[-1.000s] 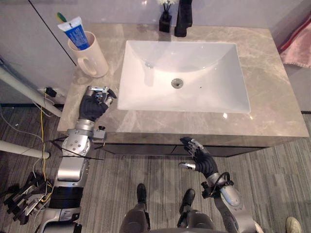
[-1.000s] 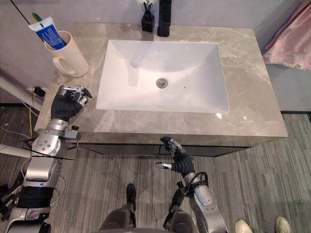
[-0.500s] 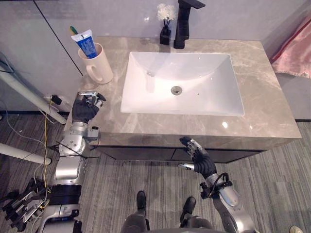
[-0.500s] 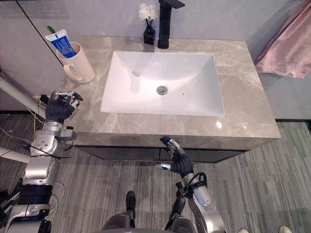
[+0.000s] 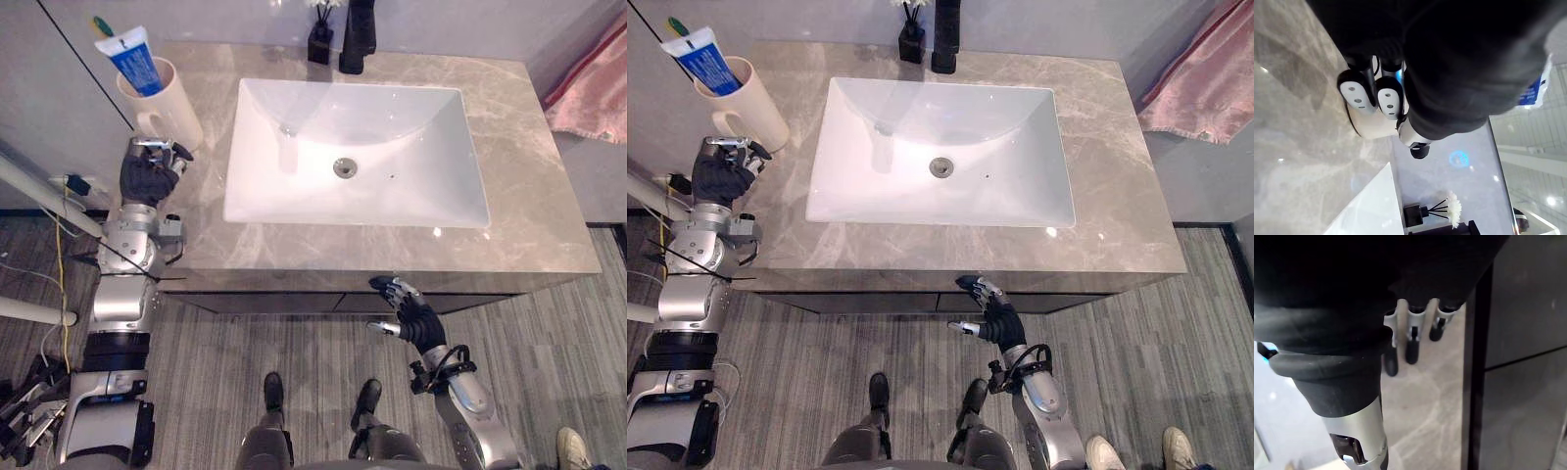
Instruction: Organize washtable
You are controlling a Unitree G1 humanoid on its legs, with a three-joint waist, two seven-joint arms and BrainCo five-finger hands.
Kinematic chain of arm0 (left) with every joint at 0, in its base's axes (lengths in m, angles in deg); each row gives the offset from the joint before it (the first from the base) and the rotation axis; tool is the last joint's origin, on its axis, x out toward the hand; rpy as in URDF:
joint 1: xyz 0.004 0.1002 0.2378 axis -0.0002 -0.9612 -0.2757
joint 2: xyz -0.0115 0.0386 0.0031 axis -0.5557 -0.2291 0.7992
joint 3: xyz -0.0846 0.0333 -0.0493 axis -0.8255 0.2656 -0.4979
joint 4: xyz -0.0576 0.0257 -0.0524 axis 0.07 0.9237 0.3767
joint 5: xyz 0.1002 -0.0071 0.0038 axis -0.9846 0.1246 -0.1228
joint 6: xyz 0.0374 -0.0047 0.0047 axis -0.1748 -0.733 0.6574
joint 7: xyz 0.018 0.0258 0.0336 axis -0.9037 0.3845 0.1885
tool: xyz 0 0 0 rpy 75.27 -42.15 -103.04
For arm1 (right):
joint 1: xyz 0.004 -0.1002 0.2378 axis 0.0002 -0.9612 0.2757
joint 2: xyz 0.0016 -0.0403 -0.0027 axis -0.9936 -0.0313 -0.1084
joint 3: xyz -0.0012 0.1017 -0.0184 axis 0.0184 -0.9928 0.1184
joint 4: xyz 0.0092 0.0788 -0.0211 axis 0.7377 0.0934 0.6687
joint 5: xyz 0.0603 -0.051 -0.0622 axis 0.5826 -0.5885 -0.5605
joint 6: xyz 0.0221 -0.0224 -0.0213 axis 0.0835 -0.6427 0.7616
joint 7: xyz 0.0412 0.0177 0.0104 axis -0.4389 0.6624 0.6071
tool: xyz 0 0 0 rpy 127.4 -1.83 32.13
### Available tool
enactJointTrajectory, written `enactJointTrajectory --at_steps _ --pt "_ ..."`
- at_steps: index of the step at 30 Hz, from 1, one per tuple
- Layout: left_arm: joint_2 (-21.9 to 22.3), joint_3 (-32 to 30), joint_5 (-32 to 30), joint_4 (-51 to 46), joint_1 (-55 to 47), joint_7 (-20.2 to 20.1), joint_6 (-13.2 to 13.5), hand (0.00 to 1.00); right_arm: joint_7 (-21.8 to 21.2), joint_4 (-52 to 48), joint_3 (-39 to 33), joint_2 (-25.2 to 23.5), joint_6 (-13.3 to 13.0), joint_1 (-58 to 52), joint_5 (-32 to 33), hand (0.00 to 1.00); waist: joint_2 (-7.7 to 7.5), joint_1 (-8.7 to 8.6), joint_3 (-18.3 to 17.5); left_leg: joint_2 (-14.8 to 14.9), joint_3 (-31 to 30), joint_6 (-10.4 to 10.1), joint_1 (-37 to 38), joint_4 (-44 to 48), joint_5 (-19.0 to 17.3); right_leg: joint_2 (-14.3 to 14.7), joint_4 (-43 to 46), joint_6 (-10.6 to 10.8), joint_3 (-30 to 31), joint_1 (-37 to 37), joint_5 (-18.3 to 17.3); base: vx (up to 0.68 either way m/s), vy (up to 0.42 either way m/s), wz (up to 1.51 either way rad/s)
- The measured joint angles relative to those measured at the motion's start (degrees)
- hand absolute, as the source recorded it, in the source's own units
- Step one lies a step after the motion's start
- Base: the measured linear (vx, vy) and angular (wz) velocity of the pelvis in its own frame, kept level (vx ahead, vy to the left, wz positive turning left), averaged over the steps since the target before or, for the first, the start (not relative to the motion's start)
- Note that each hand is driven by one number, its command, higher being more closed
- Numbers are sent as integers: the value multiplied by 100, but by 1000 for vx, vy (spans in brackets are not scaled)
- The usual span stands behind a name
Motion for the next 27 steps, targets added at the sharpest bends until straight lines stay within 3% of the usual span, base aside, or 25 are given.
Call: enactJointTrajectory --at_steps 8,27 --pt "-225 1 0 24 322 19 0 100 6 -206 -3 -3 -66 24 9 0 -74 3 289 9 115 3 -110 1 -4 4 14 -27 102 -179 29 22 20 -6" --pt "-218 -39 0 243 500 26 66 100 -25 -206 -121 -2 -109 7 -1 0 -75 -5 461 13 111 9 -120 -1 -27 4 17 -26 84 -182 30 22 15 0"
